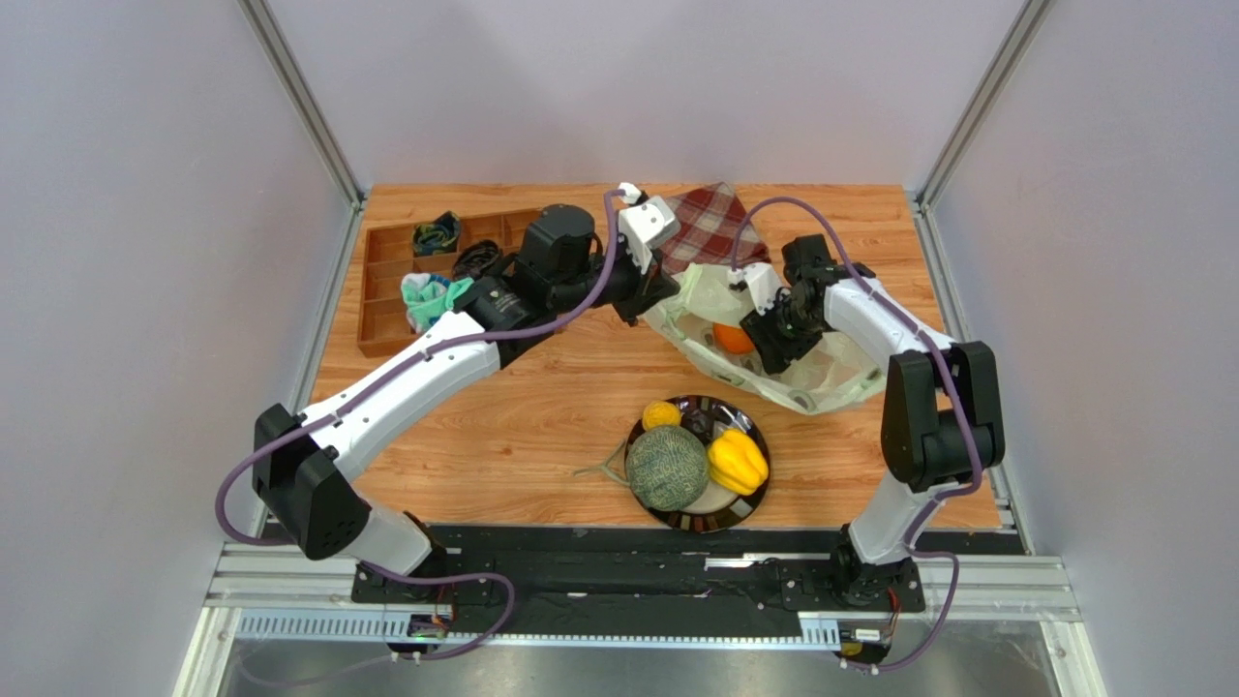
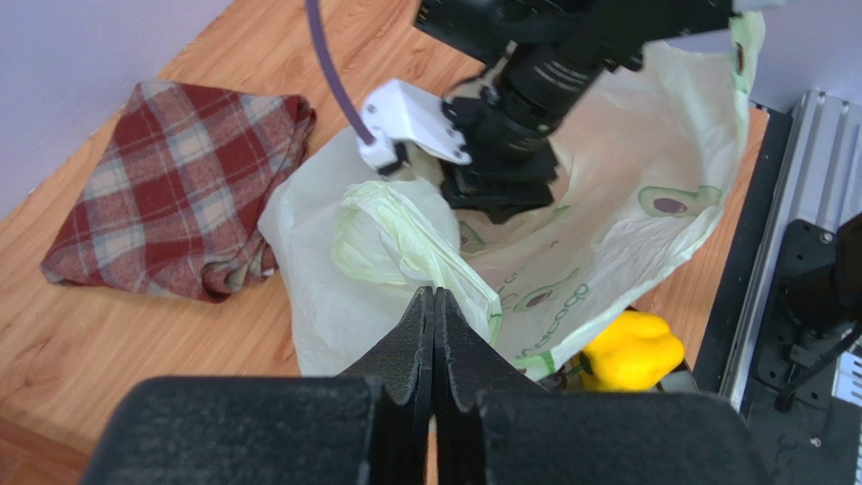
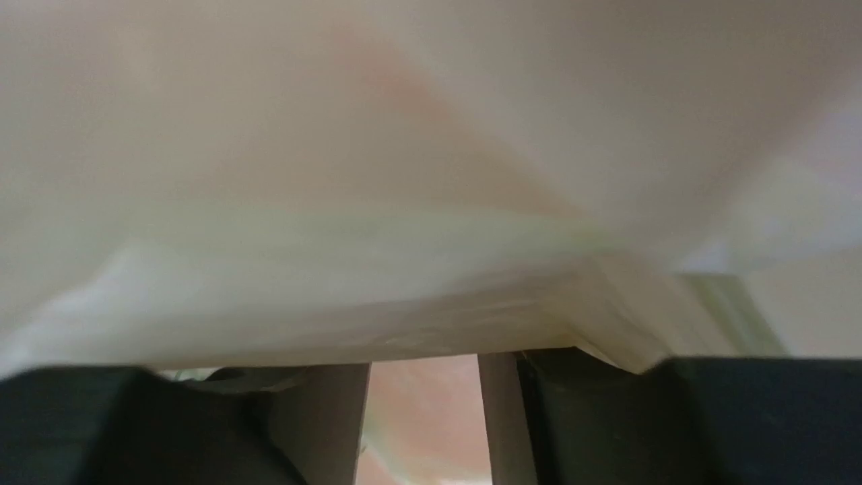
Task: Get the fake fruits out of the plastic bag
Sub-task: Take out the fake fruit from the plastic bag.
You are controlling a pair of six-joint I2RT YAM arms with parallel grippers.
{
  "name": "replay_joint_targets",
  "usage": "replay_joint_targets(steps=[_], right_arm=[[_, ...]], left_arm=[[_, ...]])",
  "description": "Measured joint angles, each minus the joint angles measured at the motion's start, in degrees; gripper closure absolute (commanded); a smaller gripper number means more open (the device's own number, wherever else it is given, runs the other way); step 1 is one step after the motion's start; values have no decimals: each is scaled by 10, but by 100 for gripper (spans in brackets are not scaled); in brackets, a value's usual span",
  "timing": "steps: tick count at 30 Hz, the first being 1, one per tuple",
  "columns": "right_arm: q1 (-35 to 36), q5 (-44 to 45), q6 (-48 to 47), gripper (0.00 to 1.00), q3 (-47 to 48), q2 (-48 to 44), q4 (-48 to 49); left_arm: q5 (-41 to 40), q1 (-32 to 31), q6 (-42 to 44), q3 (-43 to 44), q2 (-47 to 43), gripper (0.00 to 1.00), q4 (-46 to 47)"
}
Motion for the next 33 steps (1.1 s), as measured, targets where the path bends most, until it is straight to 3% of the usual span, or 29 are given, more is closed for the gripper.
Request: replay_joint_targets(steps=[8,17,24,29,33], right_arm=[[-12,15,84,18,61,31,84],[-12,44,120,16,144,160,104],[-12,28,121,28,204,209,89],[-11,-58,118,31,149,161,71],[-5,-107,116,21,69,100,57]], left_arm=[[14,-27,47,-50,-5,100,1],[24,-33,65,-51,7,100,1],[26,-38,72,-51,9,100,-7],[16,-40,79,-58,9,100,-6],[-5,-42,83,-83,5,100,-4]])
